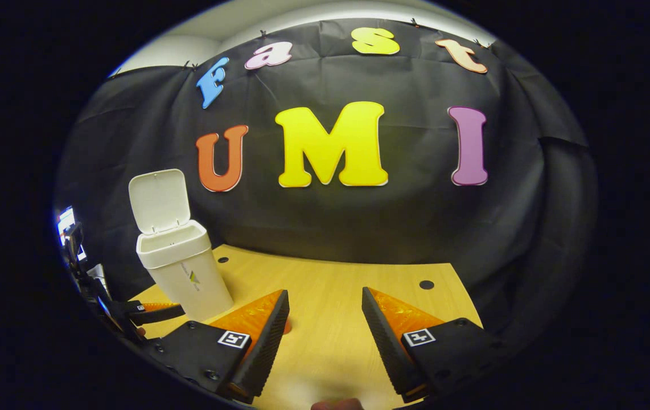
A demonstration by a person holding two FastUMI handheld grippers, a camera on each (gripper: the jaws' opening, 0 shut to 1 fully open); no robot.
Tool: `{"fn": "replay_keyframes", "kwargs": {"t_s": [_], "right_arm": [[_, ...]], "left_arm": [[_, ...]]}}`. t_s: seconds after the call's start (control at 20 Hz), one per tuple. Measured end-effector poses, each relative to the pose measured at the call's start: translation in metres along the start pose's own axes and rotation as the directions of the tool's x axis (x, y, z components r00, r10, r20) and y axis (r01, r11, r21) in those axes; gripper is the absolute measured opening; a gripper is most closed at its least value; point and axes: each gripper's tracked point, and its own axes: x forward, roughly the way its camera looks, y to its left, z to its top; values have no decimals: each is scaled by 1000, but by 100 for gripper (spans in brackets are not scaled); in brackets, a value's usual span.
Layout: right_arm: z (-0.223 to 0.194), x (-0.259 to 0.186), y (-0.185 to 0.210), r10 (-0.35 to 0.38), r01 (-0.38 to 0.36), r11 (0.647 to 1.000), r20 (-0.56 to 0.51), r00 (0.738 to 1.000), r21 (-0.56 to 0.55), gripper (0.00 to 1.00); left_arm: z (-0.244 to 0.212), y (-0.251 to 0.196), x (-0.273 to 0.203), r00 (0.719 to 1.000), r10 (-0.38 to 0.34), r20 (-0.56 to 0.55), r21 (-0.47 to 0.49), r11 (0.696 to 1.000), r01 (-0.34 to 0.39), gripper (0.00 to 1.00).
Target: Press the lid of the desktop garbage bin to open it, pick up the crumpled paper on the desktop and throw it into the bin, then pick up the pop can on the desktop and drop it into the bin, and finally close the garbage bin lid.
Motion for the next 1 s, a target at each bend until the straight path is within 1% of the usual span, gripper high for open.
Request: {"fn": "replay_keyframes", "kwargs": {"t_s": [0.05,0.1,0.25,0.35,0.45,0.5,0.55,0.8,1.0], "right_arm": [[-5,-3,-7,-9,9,1000,-9,1000,-7,80],[-10,-6,-13,-16,16,1000,-22,1000,-11,82],[-25,-11,-34,-44,43,999,-65,997,-23,82],[-29,-16,-49,-72,70,997,-76,994,-30,82],[-33,-19,-59,-86,82,995,-86,993,-53,82],[-38,-20,-65,-93,87,994,-99,991,-68,80],[-41,-21,-68,-95,87,993,-111,989,-75,82],[-55,-17,-71,-92,83,995,-154,984,-61,82],[-60,-8,-62,-54,54,999,-188,981,-10,82]], "left_arm": [[-5,-1,7,1000,-3,-8,9,1000,3,99],[-8,0,15,1000,7,-15,11,1000,-7,100],[-21,5,41,999,18,-38,-14,1000,-19,100],[-33,4,59,998,16,-56,-26,1000,-17,100],[-43,5,76,997,20,-72,-40,999,-23,100],[-48,4,86,996,20,-82,-45,999,-24,100],[-54,3,93,996,19,-91,-48,999,-23,100],[-76,1,119,991,22,-133,-77,996,-33,100],[-94,1,134,986,20,-167,-74,997,-32,100]]}}
